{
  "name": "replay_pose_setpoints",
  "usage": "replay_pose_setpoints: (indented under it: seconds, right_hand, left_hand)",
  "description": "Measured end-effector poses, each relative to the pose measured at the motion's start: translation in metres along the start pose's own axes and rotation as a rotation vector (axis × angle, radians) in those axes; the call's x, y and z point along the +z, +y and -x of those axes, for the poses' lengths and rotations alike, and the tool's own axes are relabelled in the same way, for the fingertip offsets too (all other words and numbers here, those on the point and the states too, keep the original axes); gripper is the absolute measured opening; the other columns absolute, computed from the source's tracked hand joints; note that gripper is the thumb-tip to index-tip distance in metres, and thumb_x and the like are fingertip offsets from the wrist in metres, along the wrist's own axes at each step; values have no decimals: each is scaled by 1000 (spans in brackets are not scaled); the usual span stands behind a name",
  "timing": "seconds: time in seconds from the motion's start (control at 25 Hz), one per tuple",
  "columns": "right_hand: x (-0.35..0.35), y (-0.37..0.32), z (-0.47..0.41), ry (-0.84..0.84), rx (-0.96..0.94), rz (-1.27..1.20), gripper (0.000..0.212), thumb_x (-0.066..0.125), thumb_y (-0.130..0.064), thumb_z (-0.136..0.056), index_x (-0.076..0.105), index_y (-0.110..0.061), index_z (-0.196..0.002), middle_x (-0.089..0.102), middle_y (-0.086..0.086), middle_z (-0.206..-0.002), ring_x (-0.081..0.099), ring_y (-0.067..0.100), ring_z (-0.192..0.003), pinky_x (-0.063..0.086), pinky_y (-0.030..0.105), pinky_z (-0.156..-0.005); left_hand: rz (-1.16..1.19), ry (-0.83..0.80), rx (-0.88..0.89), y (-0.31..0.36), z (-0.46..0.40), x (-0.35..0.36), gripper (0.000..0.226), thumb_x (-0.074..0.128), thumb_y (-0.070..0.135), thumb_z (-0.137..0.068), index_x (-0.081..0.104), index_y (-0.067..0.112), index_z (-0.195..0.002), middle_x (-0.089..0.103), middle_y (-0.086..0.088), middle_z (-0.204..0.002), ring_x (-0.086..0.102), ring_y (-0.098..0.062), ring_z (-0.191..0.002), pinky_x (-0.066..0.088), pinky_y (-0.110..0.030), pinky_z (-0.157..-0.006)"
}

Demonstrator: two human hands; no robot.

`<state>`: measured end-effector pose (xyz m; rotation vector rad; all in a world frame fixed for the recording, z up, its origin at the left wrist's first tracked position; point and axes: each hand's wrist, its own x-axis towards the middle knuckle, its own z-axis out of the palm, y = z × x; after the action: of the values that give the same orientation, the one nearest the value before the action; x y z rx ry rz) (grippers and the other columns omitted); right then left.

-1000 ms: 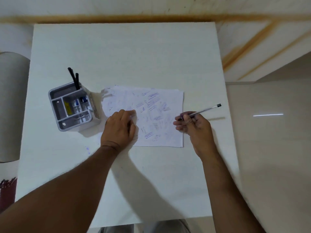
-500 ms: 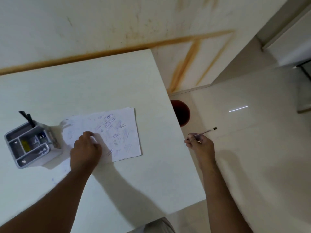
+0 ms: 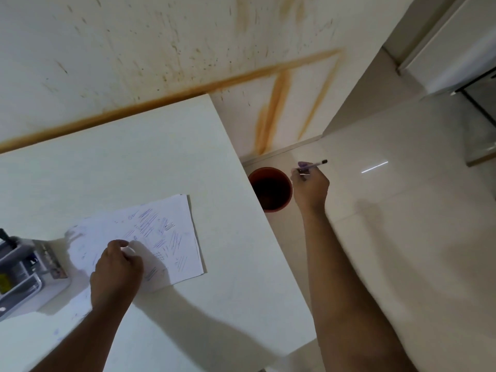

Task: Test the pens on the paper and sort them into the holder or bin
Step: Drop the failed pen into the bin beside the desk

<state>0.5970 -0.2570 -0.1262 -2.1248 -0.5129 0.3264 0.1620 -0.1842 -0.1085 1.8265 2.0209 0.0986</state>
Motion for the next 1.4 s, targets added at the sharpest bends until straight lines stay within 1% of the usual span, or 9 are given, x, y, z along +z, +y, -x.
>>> replay_pose_setpoints:
  seconds: [0.12,0.2,0.4,0.52,0.68,0.84,1.04,1.16,1.4]
  right_hand:
    - [10,24,-19,-113,284,185,50,72,-21,-98,61,-2,-143,74,17,-130,72,33,-120,55,33,-98]
    - [8,35,-12,-88,353,200,44,69,-18,-98,63,-3,-140,74,17,-129,72,35,-120,54,33,-95]
    - [9,26,50,-46,229,99,18,64,-6,-97,76,-6,-110,79,11,-109,74,28,-104,47,21,-83]
    - [18,10,96,-130,138,49,13,66,-6,-95,77,-12,-101,80,4,-103,72,17,-94,44,9,-72]
    - [26,-2,135,-142,28,90,13,70,-3,-92,75,-14,-97,73,-1,-102,71,17,-89,45,10,-71]
    - [27,-10,144,-124,-8,131,14,68,-3,-93,74,-15,-97,76,-1,-102,72,17,-94,47,11,-75]
    - [47,-25,170,-312,-155,126,18,67,-3,-94,75,-18,-99,75,-5,-102,72,11,-96,62,27,-86]
    - [67,-35,203,-486,-271,158,20,65,-5,-93,75,-20,-102,71,-10,-105,68,8,-100,60,28,-91]
    - [85,-40,248,-589,-437,322,43,74,-19,-90,68,-15,-133,63,0,-135,59,20,-128,49,30,-110]
  left_hand:
    - [31,-7,-51,0,-4,-1,20,43,15,-100,53,17,-117,68,-20,-113,62,-44,-108,49,-53,-91]
    - [54,-8,-50,0,-3,0,18,42,15,-100,53,17,-114,69,-20,-110,62,-44,-106,51,-52,-90]
    - [73,4,-46,0,2,2,21,41,13,-98,55,18,-114,68,-17,-110,62,-43,-108,51,-52,-90]
    - [64,14,-28,-1,3,2,24,44,10,-96,57,18,-114,66,-17,-109,60,-44,-107,51,-53,-90]
    - [-48,65,148,-12,15,3,33,58,1,-88,62,15,-118,58,-17,-101,58,-48,-96,52,-55,-80]
    - [-142,19,270,-35,19,-1,42,68,3,-85,63,18,-124,58,-12,-114,59,-43,-101,52,-54,-83]
    - [-197,20,299,-69,26,-7,38,67,11,-86,65,19,-123,57,-7,-125,59,-36,-108,51,-50,-87]
    - [-190,22,318,-91,29,-12,37,50,23,-86,67,21,-118,57,-4,-124,58,-32,-107,52,-45,-87]
    - [-137,48,280,-116,37,-21,37,51,28,-90,65,21,-123,55,-9,-134,57,-35,-118,53,-47,-95]
